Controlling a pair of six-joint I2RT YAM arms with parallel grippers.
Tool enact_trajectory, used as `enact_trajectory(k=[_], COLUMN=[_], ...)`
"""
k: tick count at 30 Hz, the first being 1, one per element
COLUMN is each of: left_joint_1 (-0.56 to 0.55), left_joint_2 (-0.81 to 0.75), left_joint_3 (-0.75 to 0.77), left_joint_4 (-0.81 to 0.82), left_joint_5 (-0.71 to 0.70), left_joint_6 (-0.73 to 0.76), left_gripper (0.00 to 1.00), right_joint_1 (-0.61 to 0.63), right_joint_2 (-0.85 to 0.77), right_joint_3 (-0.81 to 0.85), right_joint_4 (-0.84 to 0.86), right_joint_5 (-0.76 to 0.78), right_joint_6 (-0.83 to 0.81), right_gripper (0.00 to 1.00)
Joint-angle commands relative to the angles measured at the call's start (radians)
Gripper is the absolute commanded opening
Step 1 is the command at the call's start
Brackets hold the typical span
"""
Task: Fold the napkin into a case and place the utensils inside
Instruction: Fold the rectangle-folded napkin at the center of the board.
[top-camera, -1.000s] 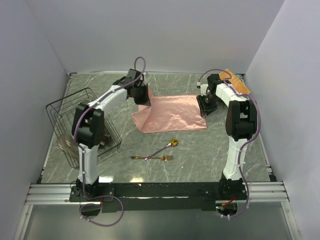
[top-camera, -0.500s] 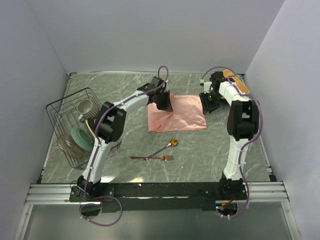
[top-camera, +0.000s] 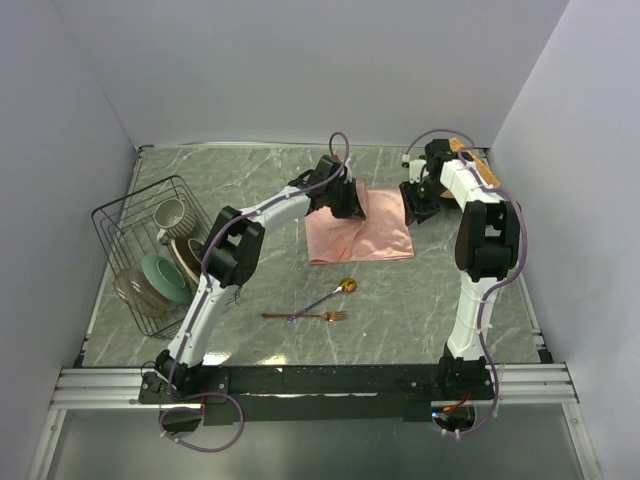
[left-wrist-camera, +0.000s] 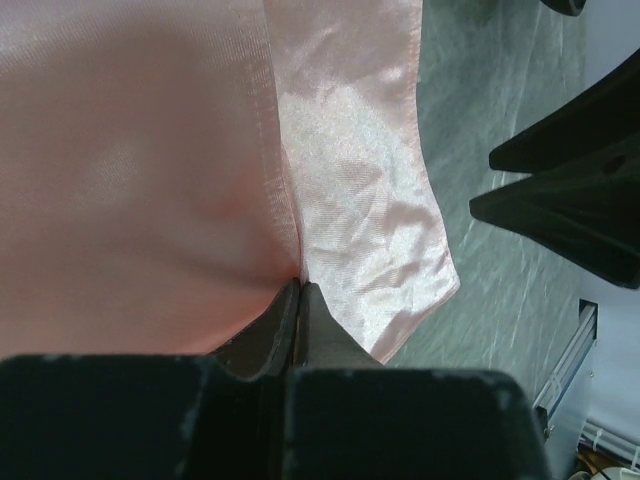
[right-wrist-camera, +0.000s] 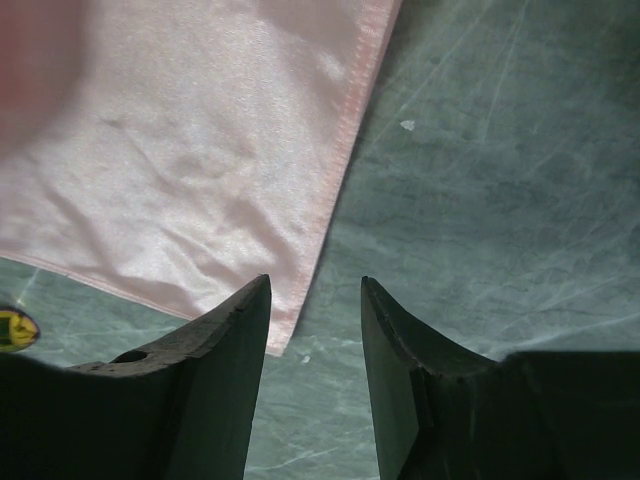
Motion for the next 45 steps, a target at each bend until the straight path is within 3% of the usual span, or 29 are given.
enact_trajectory(k=[1,3,4,5,6,9,18,23,36,45], left_joint_1=[-0.008,-0.007,-0.005,-0.002,0.013,0.067,0.223,0.277,0.303,0.398], left_joint_2=[0.034,0.042,0.036,0.027,0.014,-0.109,-0.401,-0.498,-0.564,-0.567], left_joint_3=[0.063,0.069,0.066,0.063,0.058,0.002,-0.202,-0.341,-0.454,-0.479], left_joint_4=[0.099,0.106,0.106,0.106,0.104,0.104,-0.017,-0.042,-0.083,-0.101], left_joint_5=[0.033,0.040,0.045,0.063,0.074,0.088,0.042,0.020,0.040,0.043], left_joint_6=[-0.052,-0.048,-0.043,-0.042,-0.042,-0.034,0.104,0.181,0.248,0.216], left_gripper=[0.01,0.05,0.13,0.24,0.44,0.69,0.74,0.74,0.69,0.65], right_joint_1=[-0.006,-0.006,-0.006,-0.006,-0.006,-0.006,-0.006,0.014,0.171,0.312], right_joint_2=[-0.057,-0.059,-0.056,-0.051,-0.042,-0.030,0.052,0.062,0.029,0.101], right_joint_3=[0.034,0.043,0.051,0.063,0.071,0.077,0.059,0.043,0.082,0.195], right_joint_4=[-0.002,0.003,0.001,-0.002,-0.002,0.023,0.188,0.241,0.268,0.230], right_joint_5=[-0.071,-0.091,-0.119,-0.134,-0.151,-0.223,-0.332,-0.334,-0.208,-0.099], right_joint_6=[0.039,0.060,0.068,0.077,0.098,0.164,0.462,0.504,0.465,0.444], right_gripper=[0.49,0.50,0.50,0.50,0.50,0.50,0.54,0.56,0.54,0.52])
